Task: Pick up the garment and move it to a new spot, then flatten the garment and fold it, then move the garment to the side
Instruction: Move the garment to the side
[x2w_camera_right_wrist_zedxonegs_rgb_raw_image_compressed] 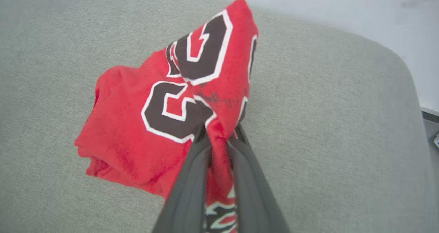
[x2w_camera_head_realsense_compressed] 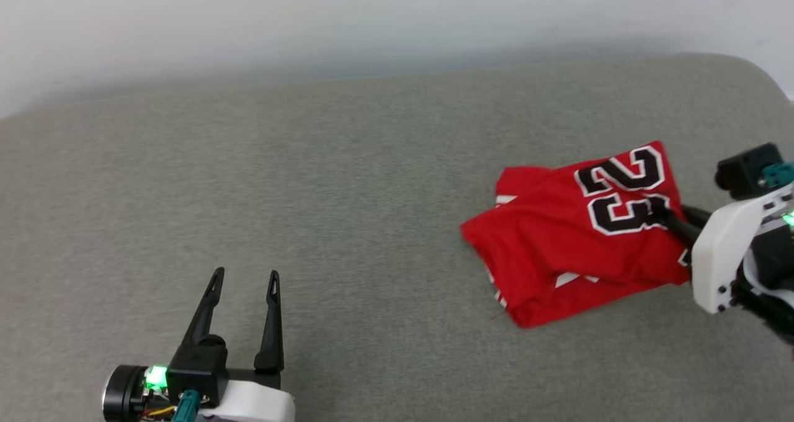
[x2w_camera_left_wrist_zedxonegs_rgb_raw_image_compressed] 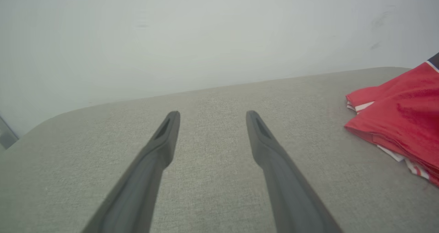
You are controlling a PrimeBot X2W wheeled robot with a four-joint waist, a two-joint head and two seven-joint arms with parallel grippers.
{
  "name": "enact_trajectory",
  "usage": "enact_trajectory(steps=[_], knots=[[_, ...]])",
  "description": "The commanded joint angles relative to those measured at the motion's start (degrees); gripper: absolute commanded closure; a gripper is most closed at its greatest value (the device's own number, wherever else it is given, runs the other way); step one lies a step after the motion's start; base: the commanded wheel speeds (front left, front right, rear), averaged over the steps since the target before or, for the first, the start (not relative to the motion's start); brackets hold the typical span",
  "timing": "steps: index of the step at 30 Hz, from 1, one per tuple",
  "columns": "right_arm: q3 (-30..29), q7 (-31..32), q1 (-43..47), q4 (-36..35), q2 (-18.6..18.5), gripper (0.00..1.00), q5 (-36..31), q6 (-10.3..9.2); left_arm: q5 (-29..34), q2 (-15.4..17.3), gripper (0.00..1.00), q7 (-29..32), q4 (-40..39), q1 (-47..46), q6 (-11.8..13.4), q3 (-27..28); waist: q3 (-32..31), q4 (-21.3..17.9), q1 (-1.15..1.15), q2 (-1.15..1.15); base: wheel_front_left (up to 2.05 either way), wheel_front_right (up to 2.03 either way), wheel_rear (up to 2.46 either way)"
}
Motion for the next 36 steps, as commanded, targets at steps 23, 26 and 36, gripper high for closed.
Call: enact_trajectory(steps=[23,26,36], knots=[[-21.02,0.39,-12.46,17.43,-5.51,1.00,-11.87,-0.09,1.70,2.92,0.00,-0.13,-4.74,-8.88,-1.08,-1.02,17.06,-2.77,-0.01,0.00,0.00,0.00,0.00],[-24.45,0.00,-13.91,20.94,-6.04,1.00,-14.24,-0.09,1.67,3.01,0.00,-0.13,-5.22,-9.80,-1.10,-1.46,18.64,-2.08,-0.01,0.00,0.00,0.00,0.00],[-36.50,-2.09,-16.37,27.86,-4.93,1.00,-22.97,-0.09,1.53,3.23,0.00,-0.13,-5.49,-11.87,-0.75,-2.43,21.15,-0.80,-0.01,0.00,0.00,0.00,0.00]])
